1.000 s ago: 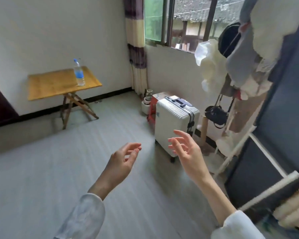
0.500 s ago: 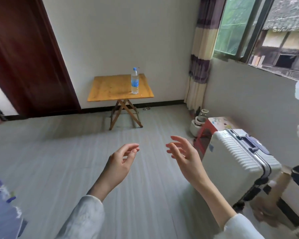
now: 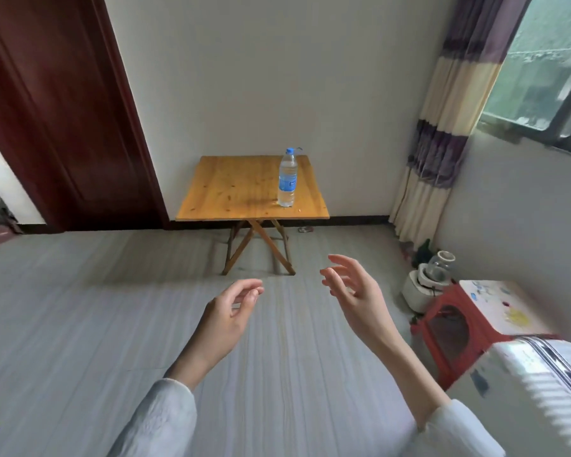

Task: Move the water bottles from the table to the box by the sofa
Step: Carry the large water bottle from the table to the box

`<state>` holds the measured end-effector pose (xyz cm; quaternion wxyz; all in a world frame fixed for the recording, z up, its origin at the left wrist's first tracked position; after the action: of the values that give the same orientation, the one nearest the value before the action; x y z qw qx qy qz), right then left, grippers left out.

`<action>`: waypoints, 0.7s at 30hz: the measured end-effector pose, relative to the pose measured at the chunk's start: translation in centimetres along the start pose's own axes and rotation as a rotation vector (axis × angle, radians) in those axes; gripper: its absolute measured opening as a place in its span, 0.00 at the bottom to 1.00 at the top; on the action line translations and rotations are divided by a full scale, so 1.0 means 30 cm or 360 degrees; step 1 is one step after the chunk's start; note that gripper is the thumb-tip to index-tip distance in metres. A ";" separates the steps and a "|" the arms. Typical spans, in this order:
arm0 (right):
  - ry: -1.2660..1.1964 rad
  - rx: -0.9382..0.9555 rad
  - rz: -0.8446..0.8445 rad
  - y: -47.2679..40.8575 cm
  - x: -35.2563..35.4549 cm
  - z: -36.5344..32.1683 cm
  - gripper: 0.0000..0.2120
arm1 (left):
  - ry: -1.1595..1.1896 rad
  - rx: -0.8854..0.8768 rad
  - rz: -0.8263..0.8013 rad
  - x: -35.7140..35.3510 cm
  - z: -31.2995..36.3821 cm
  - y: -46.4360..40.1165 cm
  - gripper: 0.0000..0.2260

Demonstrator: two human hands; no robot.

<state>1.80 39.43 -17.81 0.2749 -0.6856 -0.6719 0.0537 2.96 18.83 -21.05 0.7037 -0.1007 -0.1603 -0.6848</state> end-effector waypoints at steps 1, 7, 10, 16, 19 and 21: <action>0.0004 0.0015 0.0000 -0.078 -0.010 0.019 0.12 | 0.0017 -0.0006 0.0008 0.009 0.014 -0.084 0.09; 0.0032 0.0004 0.0044 -0.453 -0.024 0.204 0.10 | 0.0009 0.0013 -0.0084 -0.026 0.052 -0.492 0.09; 0.0011 -0.0023 0.0013 -0.615 -0.049 0.326 0.09 | -0.0010 0.0047 -0.0075 -0.034 0.041 -0.689 0.09; -0.0032 -0.0033 -0.0055 -1.019 -0.095 0.584 0.09 | 0.0007 0.0090 0.0019 -0.057 0.062 -1.140 0.09; -0.0036 -0.0043 -0.0090 -1.232 -0.097 0.704 0.13 | 0.0023 0.0117 0.0068 -0.075 0.105 -1.387 0.10; -0.0028 -0.0062 -0.0108 -1.366 -0.094 0.777 0.15 | 0.0015 0.0135 0.0064 -0.092 0.131 -1.532 0.10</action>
<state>-45.33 41.64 -19.89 0.2573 -0.6672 -0.6980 0.0375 -43.19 20.91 -21.98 0.7217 -0.0707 -0.1839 -0.6636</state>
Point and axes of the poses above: each hand's wrist, its own y-axis away from the middle knuckle, its own x-axis out of the back of the hand, z = x × y, the point moved 7 cm from there along -y, towards the middle knuckle, and after that the axes turned 14 degrees about x, right-handed, at the moved point
